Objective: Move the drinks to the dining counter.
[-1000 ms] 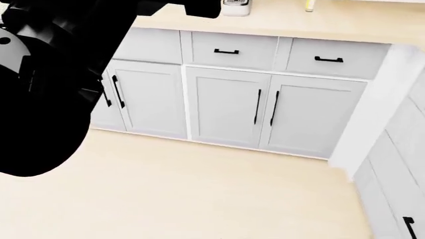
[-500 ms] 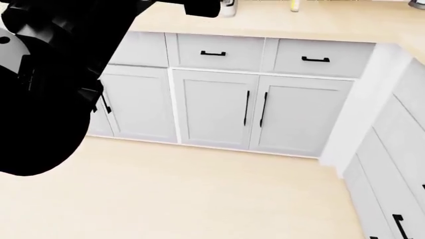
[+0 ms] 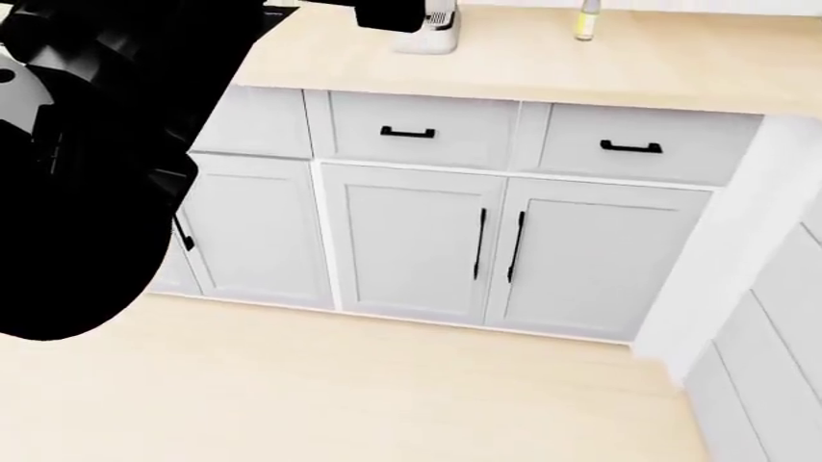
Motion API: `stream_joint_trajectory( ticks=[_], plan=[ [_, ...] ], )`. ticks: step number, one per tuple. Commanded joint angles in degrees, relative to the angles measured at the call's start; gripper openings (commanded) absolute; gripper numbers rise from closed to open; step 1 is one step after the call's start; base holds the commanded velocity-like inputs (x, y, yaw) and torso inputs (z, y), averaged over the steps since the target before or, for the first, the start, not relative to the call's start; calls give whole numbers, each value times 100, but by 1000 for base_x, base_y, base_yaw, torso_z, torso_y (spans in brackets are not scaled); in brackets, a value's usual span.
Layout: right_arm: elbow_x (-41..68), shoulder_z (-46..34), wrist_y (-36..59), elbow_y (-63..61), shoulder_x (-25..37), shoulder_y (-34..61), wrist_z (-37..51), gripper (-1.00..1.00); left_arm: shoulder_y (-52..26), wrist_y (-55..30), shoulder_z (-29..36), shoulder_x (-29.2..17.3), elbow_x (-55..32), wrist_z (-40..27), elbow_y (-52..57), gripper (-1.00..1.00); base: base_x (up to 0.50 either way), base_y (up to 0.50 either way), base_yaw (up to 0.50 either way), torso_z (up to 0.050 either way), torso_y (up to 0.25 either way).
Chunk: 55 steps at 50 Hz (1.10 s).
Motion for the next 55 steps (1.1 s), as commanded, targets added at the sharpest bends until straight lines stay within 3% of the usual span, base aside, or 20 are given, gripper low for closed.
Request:
stream_joint_trajectory(
  ticks=[1, 34, 55],
  plan=[
    [199, 67, -46, 40, -15, -91, 50, 100, 6, 2, 8, 6, -5, -2, 3, 100, 510, -183, 0, 0, 10],
    [250, 199, -230, 23, -26, -156, -37, 100, -12, 6, 4, -4, 0, 8, -13, 100, 184, -458, 0, 0, 1],
    [138, 149, -210, -4, -29, -141, -149, 100, 16, 13, 22, 1, 18, 16, -8, 100, 502, -109, 0, 0, 1]
  ],
)
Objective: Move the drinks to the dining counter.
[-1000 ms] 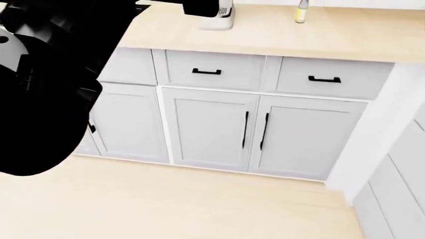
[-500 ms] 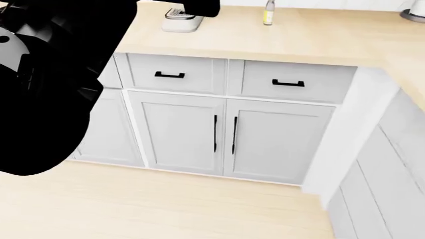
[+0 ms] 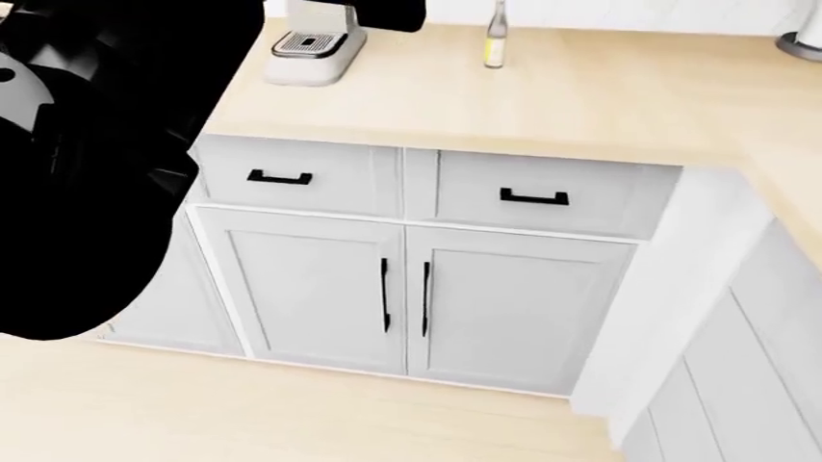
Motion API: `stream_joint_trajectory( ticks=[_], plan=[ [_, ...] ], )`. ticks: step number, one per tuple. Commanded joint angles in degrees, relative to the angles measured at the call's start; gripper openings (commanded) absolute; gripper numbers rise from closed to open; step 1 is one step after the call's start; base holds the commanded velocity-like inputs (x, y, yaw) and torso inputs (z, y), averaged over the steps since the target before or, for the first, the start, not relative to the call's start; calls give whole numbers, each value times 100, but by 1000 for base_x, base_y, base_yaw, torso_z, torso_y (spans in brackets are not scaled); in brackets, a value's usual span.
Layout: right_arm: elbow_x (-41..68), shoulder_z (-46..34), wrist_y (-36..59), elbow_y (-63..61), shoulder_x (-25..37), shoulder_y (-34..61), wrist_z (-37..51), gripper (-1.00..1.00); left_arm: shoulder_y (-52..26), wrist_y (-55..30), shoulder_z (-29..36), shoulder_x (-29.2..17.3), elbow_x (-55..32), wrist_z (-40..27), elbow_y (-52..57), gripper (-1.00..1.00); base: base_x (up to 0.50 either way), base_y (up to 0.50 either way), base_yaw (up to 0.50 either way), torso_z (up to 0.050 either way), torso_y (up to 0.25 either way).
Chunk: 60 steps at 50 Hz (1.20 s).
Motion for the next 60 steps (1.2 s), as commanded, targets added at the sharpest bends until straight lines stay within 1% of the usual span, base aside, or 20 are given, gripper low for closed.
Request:
stream_joint_trajectory(
  ticks=[1, 21, 47, 54, 57, 59, 60],
  plan=[
    [-40, -14, -9, -12, -2, -8, -46, 100, 28, 7, 12, 0, 20, 17, -2, 100, 514, -68, 0, 0, 0],
    [-76, -37, 19, -47, -3, 13, -79, 100, 26, 7, 20, 2, 42, 28, -3, 100, 513, -59, 0, 0, 2],
    [-217, -139, 84, -94, -6, 17, -179, 100, -8, 11, 0, -7, -10, 3, 7, 100, 496, 66, 0, 0, 2],
    [-211, -295, 321, 12, -11, 56, -67, 100, -4, 12, 7, 1, -15, -4, 13, 100, 0, 0, 0, 0, 2],
    [-245, -221, 178, -43, -15, 27, -220, 100, -4, 10, 10, 1, -16, -8, 15, 100, 0, 0, 0, 0, 0],
    [-248, -94, -4, -108, 16, -35, -153, 100, -2, 14, 7, 0, -19, -9, 15, 100, 221, 30, 0, 0, 0],
    [-218, -127, 82, -81, 17, 14, -148, 100, -1, 15, 6, -3, -18, -8, 17, 100, 495, 67, 0, 0, 0]
  ],
)
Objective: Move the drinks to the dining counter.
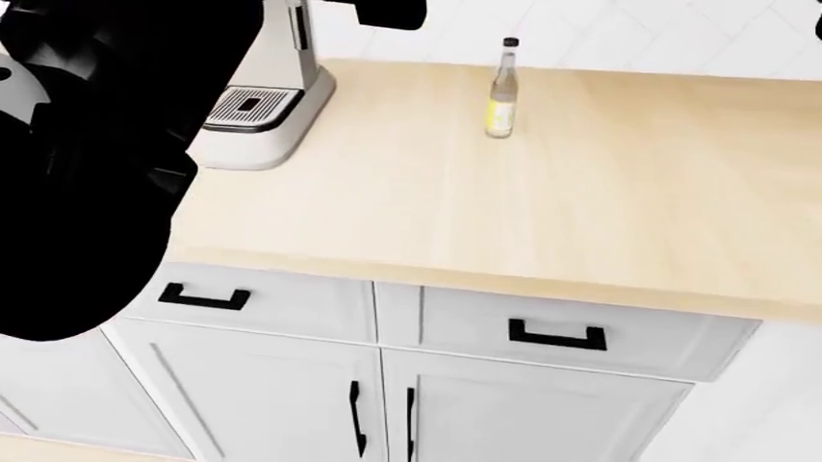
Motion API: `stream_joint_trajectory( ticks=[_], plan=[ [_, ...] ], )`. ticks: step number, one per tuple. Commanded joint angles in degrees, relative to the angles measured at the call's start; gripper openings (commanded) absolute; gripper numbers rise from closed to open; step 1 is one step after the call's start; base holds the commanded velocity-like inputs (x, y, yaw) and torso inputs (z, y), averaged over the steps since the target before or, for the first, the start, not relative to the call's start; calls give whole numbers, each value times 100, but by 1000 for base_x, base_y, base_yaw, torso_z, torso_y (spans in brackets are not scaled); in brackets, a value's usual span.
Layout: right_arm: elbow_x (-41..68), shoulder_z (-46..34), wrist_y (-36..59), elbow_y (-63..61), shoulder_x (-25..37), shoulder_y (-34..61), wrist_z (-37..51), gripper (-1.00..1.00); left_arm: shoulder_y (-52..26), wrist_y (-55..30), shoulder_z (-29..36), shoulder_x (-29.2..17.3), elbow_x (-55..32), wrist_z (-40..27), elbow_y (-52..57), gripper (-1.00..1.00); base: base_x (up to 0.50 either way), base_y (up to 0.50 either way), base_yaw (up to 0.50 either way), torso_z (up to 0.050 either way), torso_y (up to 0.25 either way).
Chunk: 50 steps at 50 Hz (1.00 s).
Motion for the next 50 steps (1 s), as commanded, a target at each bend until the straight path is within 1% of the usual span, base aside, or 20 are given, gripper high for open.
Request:
stream_joint_trajectory(
  ticks=[1, 26, 34, 39, 50],
  plan=[
    [-2, 46, -57, -17, 22, -17, -2, 100, 7, 2, 6, 1, -7, -7, 3, 100, 495, 67, 0, 0, 0],
    [-131, -58, -18, 30, 19, -83, -69, 100, -17, 2, 3, 0, -6, -8, 11, 100, 495, 67, 0, 0, 1],
    [-77, -145, 117, 112, -4, -92, 23, 100, -38, -1, -5, -5, -26, -15, 5, 100, 0, 0, 0, 0, 3],
    [-179, -96, -47, 31, 11, -162, -128, 100, -33, 2, -4, -1, -33, -16, 9, 100, 0, 0, 0, 0, 0],
    [-249, -85, -192, 47, 43, -356, -149, 100, -21, 8, 2, 4, -40, -19, 21, 100, 495, 67, 0, 0, 0]
  ],
)
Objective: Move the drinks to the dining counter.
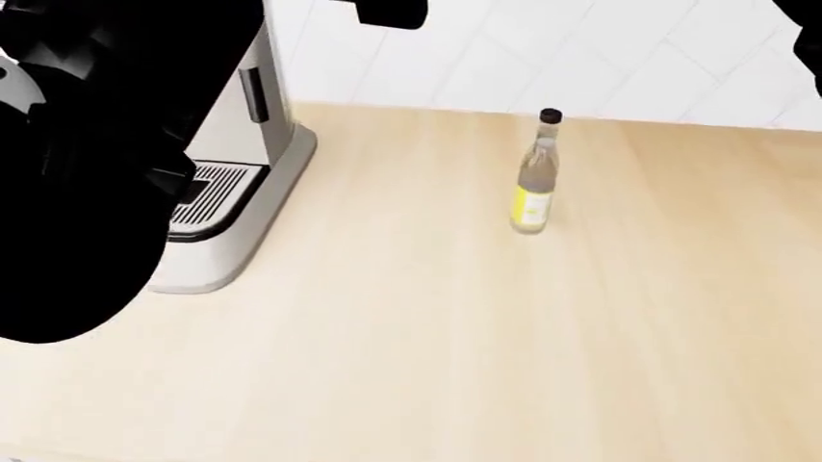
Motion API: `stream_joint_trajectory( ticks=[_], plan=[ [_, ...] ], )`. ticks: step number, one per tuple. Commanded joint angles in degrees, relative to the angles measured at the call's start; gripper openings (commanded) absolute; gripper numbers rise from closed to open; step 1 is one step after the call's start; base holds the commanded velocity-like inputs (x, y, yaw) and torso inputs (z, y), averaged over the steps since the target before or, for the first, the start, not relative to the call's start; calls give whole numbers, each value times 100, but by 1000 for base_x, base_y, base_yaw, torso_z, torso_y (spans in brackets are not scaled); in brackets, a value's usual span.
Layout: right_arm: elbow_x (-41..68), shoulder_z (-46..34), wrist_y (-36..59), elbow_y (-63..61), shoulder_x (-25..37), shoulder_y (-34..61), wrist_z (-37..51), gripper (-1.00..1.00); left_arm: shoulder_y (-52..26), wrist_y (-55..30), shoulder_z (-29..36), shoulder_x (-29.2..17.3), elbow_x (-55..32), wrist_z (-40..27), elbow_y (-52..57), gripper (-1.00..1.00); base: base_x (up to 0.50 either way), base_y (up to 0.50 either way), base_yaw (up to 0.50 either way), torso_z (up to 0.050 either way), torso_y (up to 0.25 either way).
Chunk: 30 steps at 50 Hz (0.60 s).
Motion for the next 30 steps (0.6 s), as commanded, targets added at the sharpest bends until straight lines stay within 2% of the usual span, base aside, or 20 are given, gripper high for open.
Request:
stream_joint_trajectory(
  ticks=[1, 4, 30],
  plan=[
    [-85, -27, -113, 6, 14, -181, -71, 100, 7, 5, 5, 5, -12, -6, 5, 100, 495, 67, 0, 0, 0],
    [-95, -98, -67, 75, -10, -235, -107, 100, 6, 4, 6, 3, -1, 2, -3, 100, 495, 67, 0, 0, 3],
    [-57, -65, -581, 418, -180, -970, -248, 100, -25, 7, -8, -7, -18, -7, 12, 100, 0, 0, 0, 0, 1]
  ],
)
